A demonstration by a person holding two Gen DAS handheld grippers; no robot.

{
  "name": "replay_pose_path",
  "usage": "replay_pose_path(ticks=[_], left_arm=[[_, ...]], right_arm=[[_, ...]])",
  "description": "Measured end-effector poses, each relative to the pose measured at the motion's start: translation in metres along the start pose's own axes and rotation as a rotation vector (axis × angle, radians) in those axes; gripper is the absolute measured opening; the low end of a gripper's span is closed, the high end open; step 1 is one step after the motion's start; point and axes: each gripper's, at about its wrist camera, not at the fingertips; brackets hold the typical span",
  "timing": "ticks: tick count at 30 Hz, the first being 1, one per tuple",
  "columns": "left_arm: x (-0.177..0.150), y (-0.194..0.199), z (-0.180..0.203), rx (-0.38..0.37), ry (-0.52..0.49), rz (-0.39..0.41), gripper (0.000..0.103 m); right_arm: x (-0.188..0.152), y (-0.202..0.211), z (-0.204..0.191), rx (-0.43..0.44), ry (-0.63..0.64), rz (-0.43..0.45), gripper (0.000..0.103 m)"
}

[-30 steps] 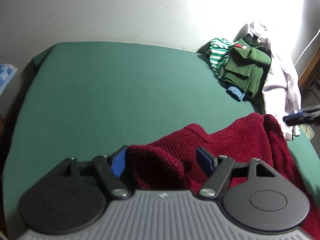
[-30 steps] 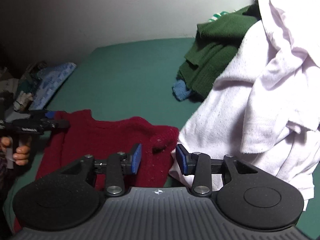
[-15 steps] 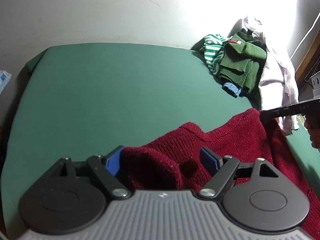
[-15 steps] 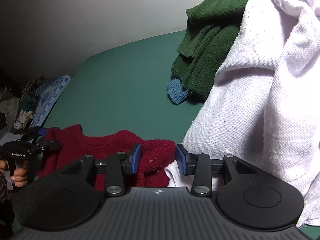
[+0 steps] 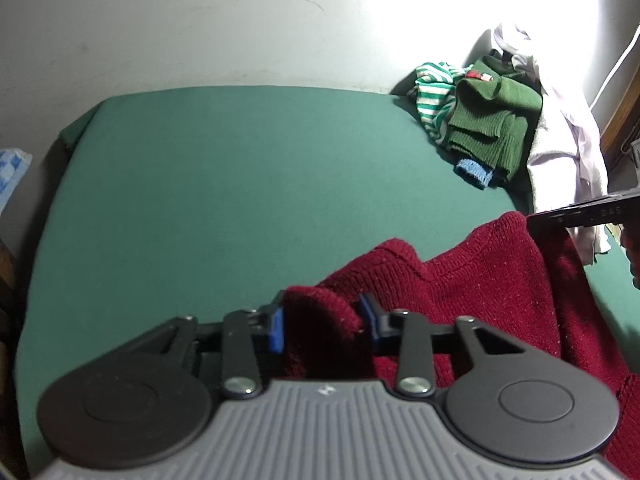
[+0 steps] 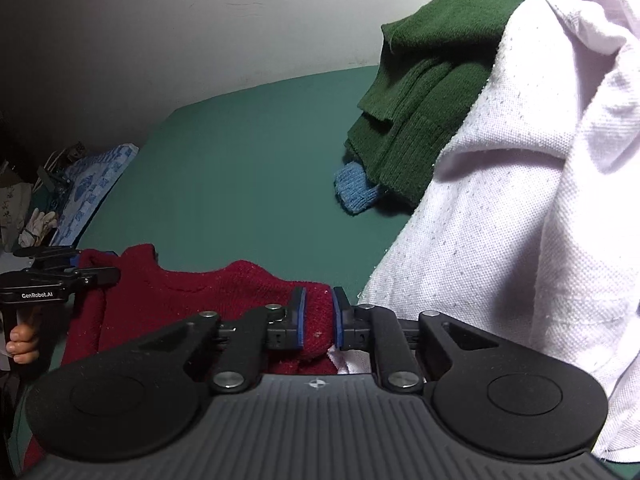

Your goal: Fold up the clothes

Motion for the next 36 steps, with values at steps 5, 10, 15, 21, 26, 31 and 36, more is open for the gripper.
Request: replay_pose_path(ticks=[5,10,15,21,26,31,36], left_arm=[[0.002,0.009,0.006,0.042,-0.005,0.019,0.022],[0.008,0.03,0.024,0.099,-0.05,0.066,0.02],[0.014,0.063,0.043,0.14,-0.078,0.111,0.019],[0.016,0.105,0.06,0.165,-0.081,0.17,0.019],[0.007,0.141,0.07,0.135,-0.065,0.224,0.019],[-0.011,0.172,0.082,0.119,-0.053,0.251,0.018],[-0.029,0.207,0.094,0.101,-0.068,0.283,0.018]], right_arm=[[0.003,0.014,-0.002,0.008,0.003,0.032,0.014],[0.001,0.03,-0.013,0.033,0.015,0.086,0.013],[-0.004,0.051,-0.025,0.047,0.035,0.14,0.013],[-0.015,0.079,-0.038,0.079,0.049,0.18,0.013],[-0.03,0.104,-0.046,0.111,0.058,0.2,0.013],[-0.053,0.133,-0.049,0.138,0.049,0.21,0.013],[-0.078,0.159,-0.053,0.161,0.036,0.208,0.013]])
Point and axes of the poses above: each gripper's, at about its wrist camera, not at the fingertips, and y roughly against the way its jaws point, z to its right, x to its top, and after that the axes turned 8 degrees about -y, right-handed
